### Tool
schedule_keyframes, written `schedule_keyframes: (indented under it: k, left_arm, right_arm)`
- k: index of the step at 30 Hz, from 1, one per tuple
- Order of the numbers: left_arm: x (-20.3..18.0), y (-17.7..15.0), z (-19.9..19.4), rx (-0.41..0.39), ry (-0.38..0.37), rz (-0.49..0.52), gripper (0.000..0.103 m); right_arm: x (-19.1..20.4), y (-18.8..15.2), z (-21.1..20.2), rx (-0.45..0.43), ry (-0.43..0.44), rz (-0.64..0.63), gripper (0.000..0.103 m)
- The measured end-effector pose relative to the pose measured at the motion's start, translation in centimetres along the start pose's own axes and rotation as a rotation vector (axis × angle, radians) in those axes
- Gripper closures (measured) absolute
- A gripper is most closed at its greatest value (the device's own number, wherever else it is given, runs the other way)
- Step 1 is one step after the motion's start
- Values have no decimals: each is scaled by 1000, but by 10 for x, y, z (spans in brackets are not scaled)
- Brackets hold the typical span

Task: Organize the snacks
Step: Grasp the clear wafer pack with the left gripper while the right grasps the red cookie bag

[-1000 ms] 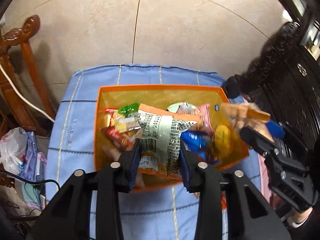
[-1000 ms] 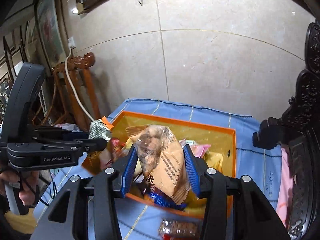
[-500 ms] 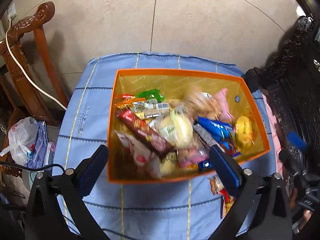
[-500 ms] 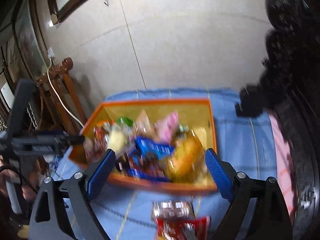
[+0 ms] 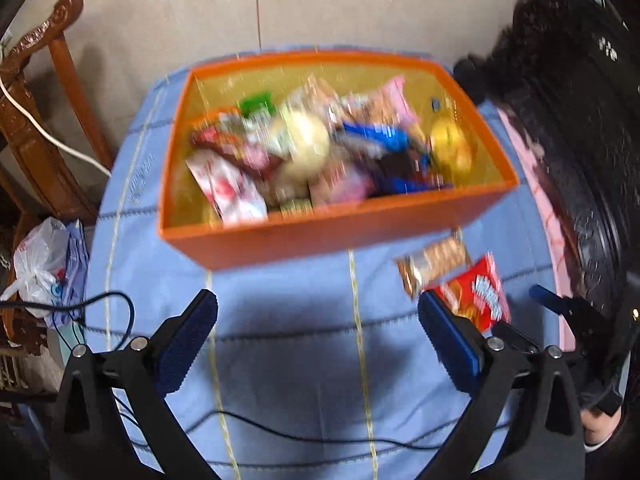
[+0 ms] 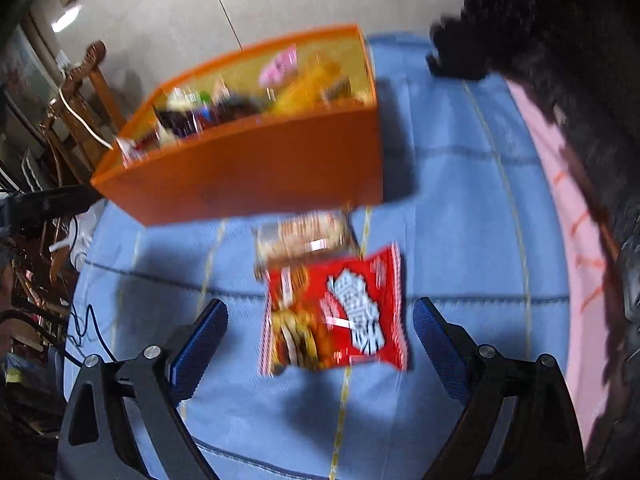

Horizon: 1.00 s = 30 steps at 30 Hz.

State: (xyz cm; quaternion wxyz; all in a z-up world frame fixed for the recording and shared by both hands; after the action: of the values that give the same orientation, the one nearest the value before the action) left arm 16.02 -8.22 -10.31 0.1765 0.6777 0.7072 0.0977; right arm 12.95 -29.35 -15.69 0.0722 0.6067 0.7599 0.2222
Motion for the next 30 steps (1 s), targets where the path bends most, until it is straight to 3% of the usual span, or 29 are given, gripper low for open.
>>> schedule_keyframes:
  k: [6, 13, 15, 16, 17, 20, 24, 30]
  left_arm:
    - [0, -34, 17, 67, 8, -14, 4]
    - [7, -44, 18, 78, 32, -52, 4]
    - [7, -44, 19, 81, 33, -59, 4]
    - [5, -43, 21, 84, 32, -60, 4]
    - [2, -43, 22, 85, 32, -60, 4]
    - [-12, -36, 27, 86, 17, -50, 4]
    - [-39, -28, 47, 96, 20, 13, 4]
    - [-91, -24, 86, 101, 59, 222, 4]
  right_arm:
    - [7, -14, 39, 93, -21, -31, 8]
    - [13, -13, 69, 135, -110, -108, 3]
    - [15, -15, 70, 150, -143, -160, 10]
    - [14, -14, 69, 154, -160, -171, 23]
    - [13, -15, 66, 153, -162, -174, 28]
    - [7, -14, 46, 122, -73, -113, 29]
    - [8, -16, 7, 56, -26, -114, 29]
    - [2, -35, -15, 70, 3, -128, 28]
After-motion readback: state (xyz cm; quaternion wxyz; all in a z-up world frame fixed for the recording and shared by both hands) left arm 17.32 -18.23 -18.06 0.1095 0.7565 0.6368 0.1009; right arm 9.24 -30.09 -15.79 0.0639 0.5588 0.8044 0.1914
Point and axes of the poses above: each gripper's, at about its wrist camera, not at the fingertips, and z roughly the way its jaws point, x to its left, y to its top, the point moved 7 cm from there along z, roughly the way its jaws point, and after that the axes turned 6 degrees about -z, right-handed, at the moved point
